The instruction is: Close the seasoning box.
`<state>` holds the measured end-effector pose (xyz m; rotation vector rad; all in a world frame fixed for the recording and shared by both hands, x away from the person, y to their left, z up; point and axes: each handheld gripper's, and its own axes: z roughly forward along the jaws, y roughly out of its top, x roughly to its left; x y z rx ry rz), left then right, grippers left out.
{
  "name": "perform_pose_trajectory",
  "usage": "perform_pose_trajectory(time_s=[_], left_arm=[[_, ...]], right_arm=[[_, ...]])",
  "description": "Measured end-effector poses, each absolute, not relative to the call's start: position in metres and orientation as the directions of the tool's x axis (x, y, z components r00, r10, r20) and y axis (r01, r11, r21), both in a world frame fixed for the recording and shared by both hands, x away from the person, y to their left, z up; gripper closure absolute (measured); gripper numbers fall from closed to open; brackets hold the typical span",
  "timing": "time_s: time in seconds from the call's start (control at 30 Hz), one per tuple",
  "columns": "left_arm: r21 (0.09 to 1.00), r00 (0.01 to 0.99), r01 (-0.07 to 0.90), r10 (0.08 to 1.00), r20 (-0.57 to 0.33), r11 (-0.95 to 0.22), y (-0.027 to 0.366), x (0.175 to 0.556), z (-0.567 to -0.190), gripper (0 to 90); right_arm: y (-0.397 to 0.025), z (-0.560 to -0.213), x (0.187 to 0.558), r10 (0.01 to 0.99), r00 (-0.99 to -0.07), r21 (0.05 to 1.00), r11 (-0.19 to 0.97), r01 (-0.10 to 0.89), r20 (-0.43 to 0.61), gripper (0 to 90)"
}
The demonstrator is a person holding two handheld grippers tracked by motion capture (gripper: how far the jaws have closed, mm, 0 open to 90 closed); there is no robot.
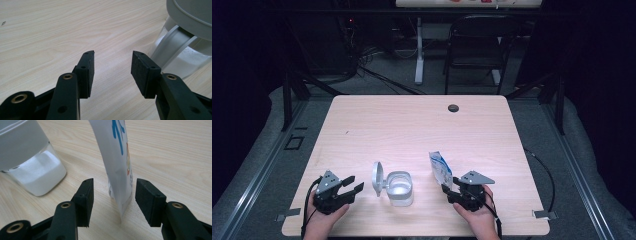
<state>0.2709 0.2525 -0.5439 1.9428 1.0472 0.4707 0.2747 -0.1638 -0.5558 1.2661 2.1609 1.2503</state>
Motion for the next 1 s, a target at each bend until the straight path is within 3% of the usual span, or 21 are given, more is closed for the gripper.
perform_pose_trajectory(time_s=[1.0], left_arm=[[0.856, 0.617, 0.437, 0.785, -0.06, -0.278, 0.239, 0.261, -0.525, 57.1]], right_arm=[[-0.189, -0.551, 0.255, 0.833, -0.532, 0.838, 0.178, 0.515, 0.151, 48.9]])
